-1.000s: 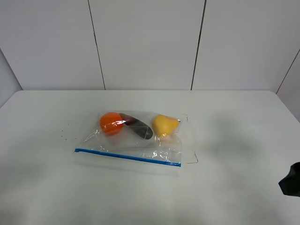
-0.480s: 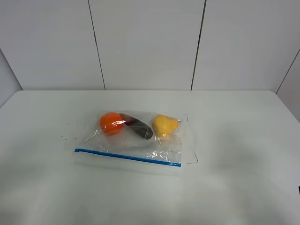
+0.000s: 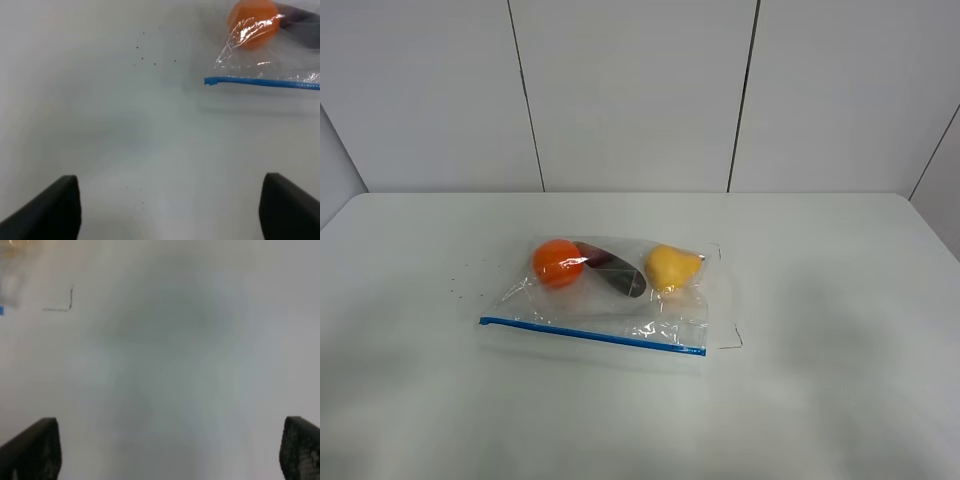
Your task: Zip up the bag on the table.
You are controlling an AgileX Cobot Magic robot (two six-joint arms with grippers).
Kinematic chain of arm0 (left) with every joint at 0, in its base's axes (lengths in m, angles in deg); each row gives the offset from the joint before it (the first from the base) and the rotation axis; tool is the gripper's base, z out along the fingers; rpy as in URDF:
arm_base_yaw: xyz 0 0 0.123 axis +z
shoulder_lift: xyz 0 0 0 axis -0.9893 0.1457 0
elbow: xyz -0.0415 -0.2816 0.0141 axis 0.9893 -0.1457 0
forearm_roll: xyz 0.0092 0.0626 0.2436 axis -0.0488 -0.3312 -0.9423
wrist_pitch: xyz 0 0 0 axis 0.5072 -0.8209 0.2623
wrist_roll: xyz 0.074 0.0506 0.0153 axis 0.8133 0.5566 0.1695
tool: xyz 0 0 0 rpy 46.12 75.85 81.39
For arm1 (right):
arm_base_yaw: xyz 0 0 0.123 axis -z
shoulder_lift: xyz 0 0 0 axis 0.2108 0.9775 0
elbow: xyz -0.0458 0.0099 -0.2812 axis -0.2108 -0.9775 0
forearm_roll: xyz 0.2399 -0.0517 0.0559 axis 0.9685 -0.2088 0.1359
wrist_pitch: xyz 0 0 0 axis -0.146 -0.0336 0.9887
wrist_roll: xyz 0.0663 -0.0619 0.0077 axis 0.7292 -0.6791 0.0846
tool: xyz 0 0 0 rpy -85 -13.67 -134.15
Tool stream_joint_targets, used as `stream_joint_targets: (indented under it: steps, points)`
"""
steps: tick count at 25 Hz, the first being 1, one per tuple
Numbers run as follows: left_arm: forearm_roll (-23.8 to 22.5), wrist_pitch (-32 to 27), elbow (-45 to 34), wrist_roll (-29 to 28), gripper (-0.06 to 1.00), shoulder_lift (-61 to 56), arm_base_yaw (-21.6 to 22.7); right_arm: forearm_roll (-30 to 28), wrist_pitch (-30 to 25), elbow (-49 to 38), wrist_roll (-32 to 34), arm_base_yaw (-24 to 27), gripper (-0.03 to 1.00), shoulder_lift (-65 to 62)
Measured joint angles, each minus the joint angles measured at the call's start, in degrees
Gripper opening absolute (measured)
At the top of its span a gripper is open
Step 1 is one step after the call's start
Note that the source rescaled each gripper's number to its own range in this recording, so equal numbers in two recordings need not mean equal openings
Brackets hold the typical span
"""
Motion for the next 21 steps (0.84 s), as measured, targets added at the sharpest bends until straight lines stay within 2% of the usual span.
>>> stream_joint_targets:
  steps: [9,21]
  points:
    - [0.00,0.00,0.00,0.00,0.97,0.00,0.00,0.05,0.05,-0.05,0.04,0.00,0.97,-13.98]
    - [0.00,0.00,0.00,0.00,0.97,0.00,0.00,0.36,-0.01,-0.05,0.04,0.00,0.97,-14.71]
